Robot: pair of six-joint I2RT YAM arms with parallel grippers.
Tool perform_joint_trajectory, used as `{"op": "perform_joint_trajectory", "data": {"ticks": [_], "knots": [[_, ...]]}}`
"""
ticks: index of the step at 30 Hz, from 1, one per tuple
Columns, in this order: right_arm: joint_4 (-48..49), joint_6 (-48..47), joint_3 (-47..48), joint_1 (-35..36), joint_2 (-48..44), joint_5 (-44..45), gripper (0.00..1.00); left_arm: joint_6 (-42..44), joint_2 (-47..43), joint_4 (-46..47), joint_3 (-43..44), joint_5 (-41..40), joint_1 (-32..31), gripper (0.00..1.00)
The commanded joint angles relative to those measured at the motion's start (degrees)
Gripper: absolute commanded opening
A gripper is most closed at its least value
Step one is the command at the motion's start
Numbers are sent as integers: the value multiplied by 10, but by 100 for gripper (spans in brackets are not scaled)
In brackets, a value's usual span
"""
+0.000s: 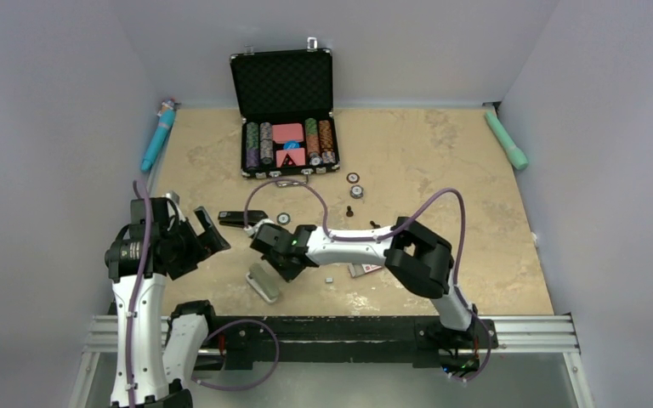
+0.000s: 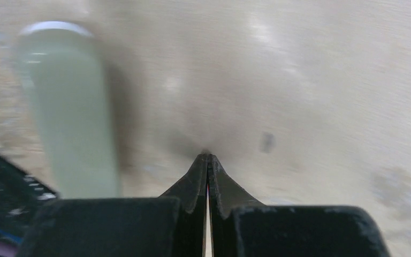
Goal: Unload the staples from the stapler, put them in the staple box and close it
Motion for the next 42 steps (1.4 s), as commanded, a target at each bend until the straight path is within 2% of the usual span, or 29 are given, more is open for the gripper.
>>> {"op": "perform_joint_trajectory", "data": {"ticks": [1, 5, 8, 11, 12, 13, 16, 23, 32, 35, 38, 42], "knots": [[-28, -14, -29, -43, -86, 64, 0, 9, 0, 13, -4, -1, 0, 100], [-34, -28, -24, -54, -128, 39, 0, 9, 2, 13, -4, 1, -1, 100], [-36, -31, -2, -54, -150, -31, 0, 10, 2, 13, -4, 2, 0, 100], [-4, -27, -2, -54, -166, -138, 42, 10, 3, 13, -4, 1, 0, 100], [6, -20, -6, -54, -166, -164, 50, 10, 3, 13, -4, 1, -1, 100], [17, -14, -11, -54, -165, -188, 54, 10, 3, 13, -4, 2, -1, 100], [40, 10, -33, -54, -151, -202, 57, 10, 3, 13, -4, 3, 0, 100], [37, 36, -4, -54, -84, -146, 56, 10, 4, 13, -5, 3, -2, 100], [26, 36, 35, -53, -10, -121, 53, 10, 3, 11, -5, 2, -7, 100], [34, 37, 24, -53, -8, -124, 45, 9, 3, 11, -5, 1, -8, 100], [42, 40, 14, -54, -8, -130, 23, 11, 4, 11, -5, 1, -8, 100], [44, 41, 4, -54, -11, -134, 4, 11, 6, 12, -4, 3, -9, 100]]}}
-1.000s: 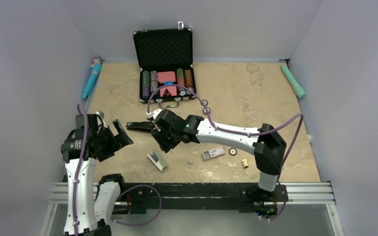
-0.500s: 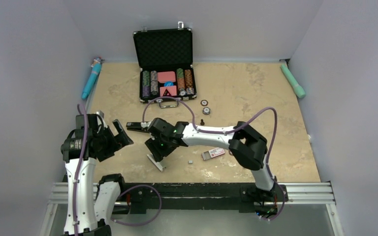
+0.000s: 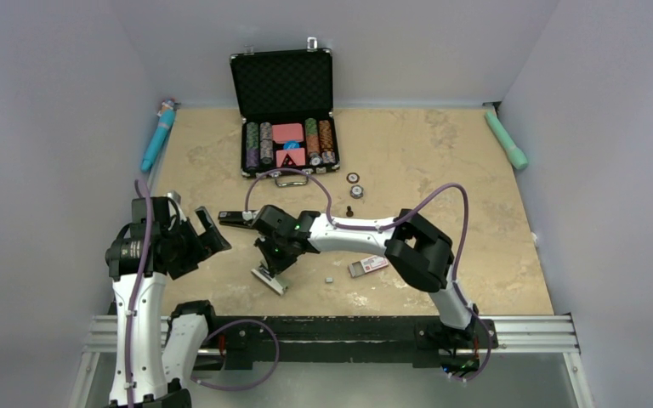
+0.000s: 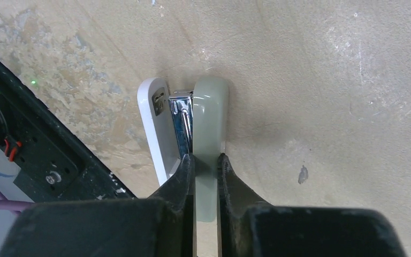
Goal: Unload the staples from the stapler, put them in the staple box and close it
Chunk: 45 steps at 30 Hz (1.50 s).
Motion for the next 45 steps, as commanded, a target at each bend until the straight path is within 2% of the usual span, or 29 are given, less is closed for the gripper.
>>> {"op": "perform_joint_trajectory", "data": {"ticks": [1, 11, 14, 20, 26, 30, 38, 40, 45], "knots": [[10, 4, -9, 0, -10, 3, 1, 11, 2, 12, -4, 3, -3, 100], [-4, 17, -19, -14, -83, 7, 0, 4, 4, 3, 0, 7, -4, 100], [-10, 21, -22, -26, -114, 8, 0, -8, -19, 22, -13, 79, -9, 100], [-33, 43, 7, -46, -162, 1, 0, -100, -114, 116, -41, 186, -10, 100], [-43, 72, 60, -51, -185, -29, 0, -113, -85, 141, 13, 224, -10, 100], [-52, 89, 110, -50, -189, -46, 0, -133, -62, 171, 29, 248, -11, 91], [-70, 108, 188, -54, -192, -69, 0, -141, -21, 198, 78, 257, -13, 84], [-70, 116, 191, -58, -197, -77, 0, -144, -12, 205, 90, 262, -16, 80], [-52, 129, 172, -71, -208, -88, 0, -143, 0, 203, 98, 265, -23, 58]]}}
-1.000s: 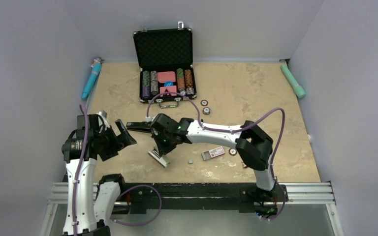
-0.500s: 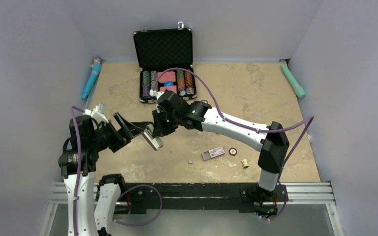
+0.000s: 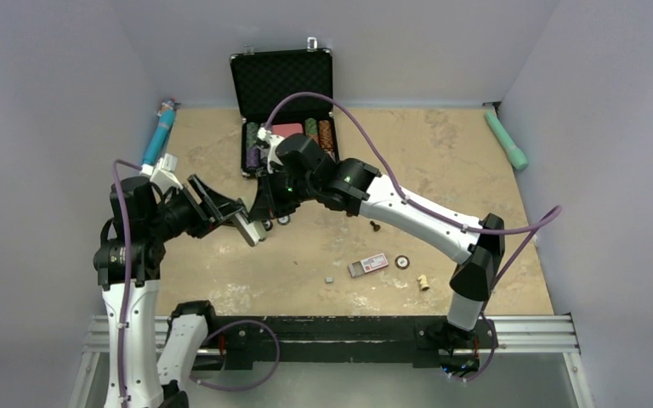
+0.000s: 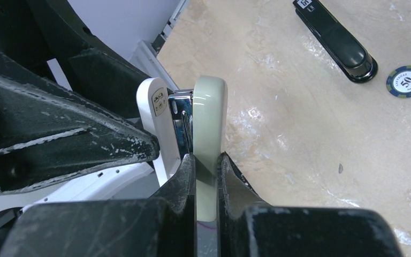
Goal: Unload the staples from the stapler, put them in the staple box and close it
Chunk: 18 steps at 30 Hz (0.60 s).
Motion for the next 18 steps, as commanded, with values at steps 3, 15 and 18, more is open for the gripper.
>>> {"op": "perform_joint_trajectory", "data": {"ticks": [3, 15, 18], "knots": [[28, 26, 1, -15, -40, -32, 0, -10, 4, 28, 7, 18, -15, 54], [34, 21, -8, -19, -42, -43, 0, -51, 11, 78, -31, -36, -91, 34], [35, 19, -15, -21, -48, -44, 0, -51, 17, 80, -28, -43, -92, 13]]}}
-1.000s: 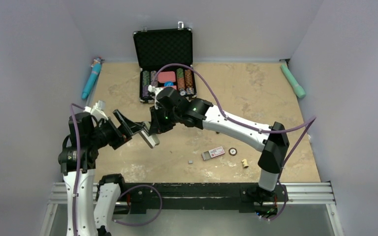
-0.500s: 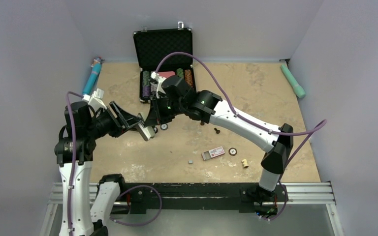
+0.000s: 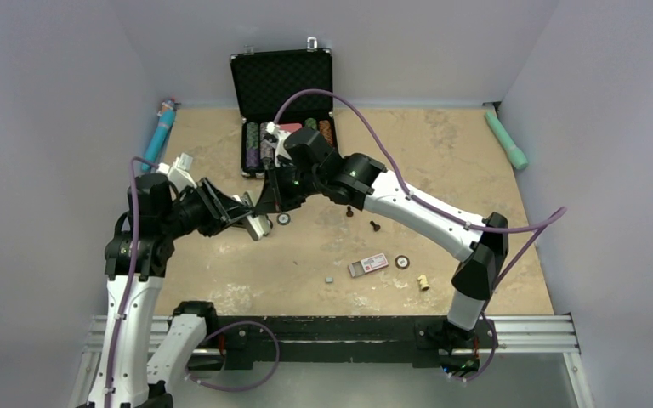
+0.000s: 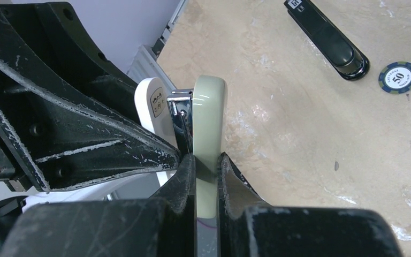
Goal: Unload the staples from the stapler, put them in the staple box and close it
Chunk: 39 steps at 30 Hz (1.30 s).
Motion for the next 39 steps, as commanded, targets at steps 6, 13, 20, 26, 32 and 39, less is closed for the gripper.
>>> {"op": "perform_joint_trajectory", "data": {"ticks": [6, 13, 20, 26, 32, 39], "knots": [[35, -12, -28, -10, -59, -36, 0, -6, 22, 28, 17, -19, -12, 0], [86, -19, -166, -136, -145, -111, 53, 22, 71, -17, 68, -6, -12, 0], [229, -20, -274, -211, -207, -316, 54, 74, 123, -46, 88, 81, -16, 0], [453, 110, -392, -257, -229, -430, 56, 62, 152, -14, 88, 143, -19, 0], [626, 206, -441, -269, -207, -482, 65, 46, 165, 3, 93, 173, -23, 0], [795, 324, -480, -269, -182, -481, 70, 49, 164, -11, 87, 163, -26, 0]]}}
